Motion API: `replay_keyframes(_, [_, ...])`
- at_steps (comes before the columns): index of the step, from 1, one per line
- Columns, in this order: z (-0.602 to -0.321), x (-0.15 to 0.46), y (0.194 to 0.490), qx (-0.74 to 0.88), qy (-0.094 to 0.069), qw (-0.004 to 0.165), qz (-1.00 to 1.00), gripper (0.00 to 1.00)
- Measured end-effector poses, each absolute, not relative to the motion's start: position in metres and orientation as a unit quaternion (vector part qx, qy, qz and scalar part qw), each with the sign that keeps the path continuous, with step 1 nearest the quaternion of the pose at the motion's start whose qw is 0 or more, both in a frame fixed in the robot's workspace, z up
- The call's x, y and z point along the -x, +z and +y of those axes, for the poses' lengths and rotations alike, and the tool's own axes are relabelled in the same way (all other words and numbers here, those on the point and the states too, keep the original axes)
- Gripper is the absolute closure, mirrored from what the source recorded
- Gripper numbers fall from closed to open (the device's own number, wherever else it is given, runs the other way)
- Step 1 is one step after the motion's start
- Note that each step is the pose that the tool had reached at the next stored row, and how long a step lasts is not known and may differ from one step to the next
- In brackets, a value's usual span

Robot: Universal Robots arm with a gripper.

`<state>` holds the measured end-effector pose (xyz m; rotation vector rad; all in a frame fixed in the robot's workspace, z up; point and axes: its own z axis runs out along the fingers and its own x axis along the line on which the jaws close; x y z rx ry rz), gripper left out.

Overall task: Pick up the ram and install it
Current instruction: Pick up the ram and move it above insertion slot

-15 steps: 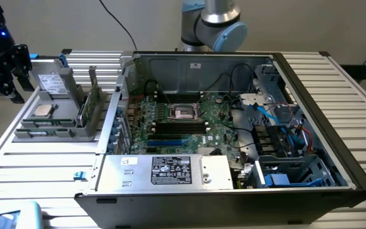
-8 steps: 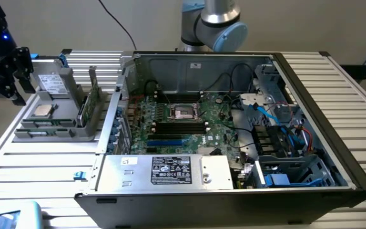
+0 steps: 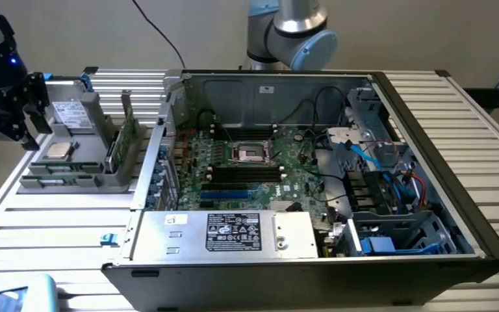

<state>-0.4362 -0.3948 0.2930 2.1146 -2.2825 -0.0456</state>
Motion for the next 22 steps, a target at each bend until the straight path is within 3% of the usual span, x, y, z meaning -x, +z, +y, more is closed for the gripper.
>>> replay_keyframes(22, [-0.400,0.431,0.253,-0.679,-0.015,0.015,-0.733,0.52])
